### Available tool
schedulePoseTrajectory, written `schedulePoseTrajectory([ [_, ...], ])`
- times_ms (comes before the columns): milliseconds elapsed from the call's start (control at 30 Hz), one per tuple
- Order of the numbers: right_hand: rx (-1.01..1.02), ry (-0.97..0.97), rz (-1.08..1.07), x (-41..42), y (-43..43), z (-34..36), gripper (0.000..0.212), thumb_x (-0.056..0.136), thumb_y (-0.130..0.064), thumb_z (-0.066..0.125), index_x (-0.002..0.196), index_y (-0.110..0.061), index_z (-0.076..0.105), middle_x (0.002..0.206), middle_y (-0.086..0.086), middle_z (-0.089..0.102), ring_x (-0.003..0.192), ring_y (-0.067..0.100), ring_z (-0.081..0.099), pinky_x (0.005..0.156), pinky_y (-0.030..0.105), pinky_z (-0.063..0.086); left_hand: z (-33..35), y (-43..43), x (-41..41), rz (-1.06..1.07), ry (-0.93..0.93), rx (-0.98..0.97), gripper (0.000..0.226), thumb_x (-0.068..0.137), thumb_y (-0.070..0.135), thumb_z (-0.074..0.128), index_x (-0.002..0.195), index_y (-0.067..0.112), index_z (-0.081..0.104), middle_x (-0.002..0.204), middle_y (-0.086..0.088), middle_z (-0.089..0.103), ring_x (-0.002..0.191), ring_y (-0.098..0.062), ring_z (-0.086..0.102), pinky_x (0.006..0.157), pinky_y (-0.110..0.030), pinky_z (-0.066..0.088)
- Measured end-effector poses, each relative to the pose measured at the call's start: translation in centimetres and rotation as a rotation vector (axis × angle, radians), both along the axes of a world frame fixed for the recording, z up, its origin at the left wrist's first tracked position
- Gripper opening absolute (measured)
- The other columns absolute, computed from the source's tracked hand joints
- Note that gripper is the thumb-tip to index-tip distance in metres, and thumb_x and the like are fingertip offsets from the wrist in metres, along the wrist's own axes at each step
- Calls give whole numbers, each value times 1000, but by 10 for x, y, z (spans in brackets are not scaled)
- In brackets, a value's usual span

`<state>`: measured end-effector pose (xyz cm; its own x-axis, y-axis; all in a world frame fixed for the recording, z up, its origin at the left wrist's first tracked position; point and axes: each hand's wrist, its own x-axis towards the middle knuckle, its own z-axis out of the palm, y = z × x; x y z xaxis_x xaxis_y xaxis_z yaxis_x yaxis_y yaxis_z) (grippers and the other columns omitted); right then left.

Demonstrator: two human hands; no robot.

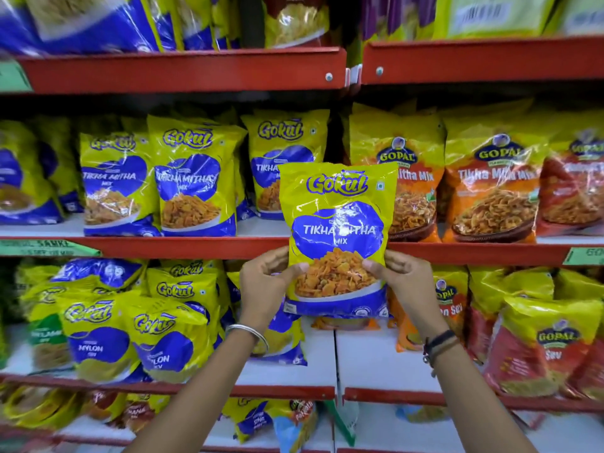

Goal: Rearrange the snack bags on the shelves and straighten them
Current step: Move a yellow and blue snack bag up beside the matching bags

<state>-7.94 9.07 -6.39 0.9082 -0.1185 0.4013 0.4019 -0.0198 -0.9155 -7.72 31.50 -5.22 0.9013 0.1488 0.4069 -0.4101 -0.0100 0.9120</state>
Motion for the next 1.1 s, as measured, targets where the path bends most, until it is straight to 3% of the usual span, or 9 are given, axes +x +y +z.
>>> schedulePoseTrajectory([
  [200, -18, -159, -52, 56, 28, 50, 55, 68, -21, 83, 117, -2, 65, 118, 7, 68, 108, 13, 66, 90, 22, 52, 47, 25, 38, 90, -179, -3, 34, 71, -4, 73, 98, 16, 67, 95, -2, 72, 83, -5, 68, 72, -15, 53],
  [400, -31, -204, -16, 101, 65, 62, 39, 73, -7, 78, 111, -8, 69, 110, 5, 73, 102, 12, 69, 85, 24, 55, 53, 47, 86, 196, -191, -25, 39, 75, -5, 69, 93, 29, 59, 98, -3, 69, 83, 5, 65, 76, -13, 51],
  [500, -28, -168, -22, 121, 76, 56, 36, 72, -10, 79, 107, -17, 71, 106, -2, 75, 103, 12, 69, 87, 27, 55, 46, 55, 113, 200, -159, -6, 35, 75, -6, 68, 99, 19, 61, 102, -8, 69, 86, 1, 66, 79, -15, 52],
  [633, -88, -87, -79, 138, 81, 48, 21, 71, -19, 82, 79, -35, 71, 88, -20, 73, 86, -7, 68, 76, 15, 55, 40, 64, 139, 159, -66, 64, 31, 74, -3, 71, 101, 10, 62, 98, -11, 70, 82, 1, 66, 79, -20, 53],
  [700, -128, -56, -129, 146, 80, 47, 18, 70, -32, 82, 83, -29, 71, 91, -9, 74, 84, -6, 68, 74, 16, 55, 42, 68, 149, 148, -24, 100, 29, 75, 0, 71, 101, 6, 60, 95, -12, 68, 81, -9, 65, 77, -25, 52],
  [767, -184, -39, -187, 150, 78, 52, 34, 71, -45, 78, 91, -18, 69, 89, -1, 74, 84, 7, 70, 71, 17, 54, 50, 71, 156, 182, -30, 132, 25, 81, 5, 67, 104, 6, 58, 97, -8, 65, 81, -5, 61, 71, -13, 50],
  [867, -173, -103, -321, 157, 77, 76, 35, 79, -43, 70, 94, -14, 57, 79, 0, 63, 76, 14, 62, 63, 17, 46, 72, 71, 170, 195, -41, 84, 28, 89, 21, 59, 114, 7, 57, 104, -4, 63, 90, -8, 59, 74, -13, 47],
  [967, -195, -155, -373, 173, 81, 108, 35, 88, -42, 60, 99, -9, 53, 81, 5, 58, 74, 16, 54, 59, 13, 38, 91, 64, 189, 289, -28, 213, 28, 92, 37, 51, 88, 11, 59, 76, -7, 60, 71, -18, 52, 66, -30, 37],
  [1100, -107, -100, -373, 210, 91, 143, 32, 90, -38, 59, 72, -13, 51, 61, 3, 46, 56, 18, 43, 49, 22, 29, 109, 50, 213, 339, 27, 20, 41, 89, 40, 56, 60, 13, 43, 56, -6, 34, 56, -20, 28, 58, -34, 24],
])
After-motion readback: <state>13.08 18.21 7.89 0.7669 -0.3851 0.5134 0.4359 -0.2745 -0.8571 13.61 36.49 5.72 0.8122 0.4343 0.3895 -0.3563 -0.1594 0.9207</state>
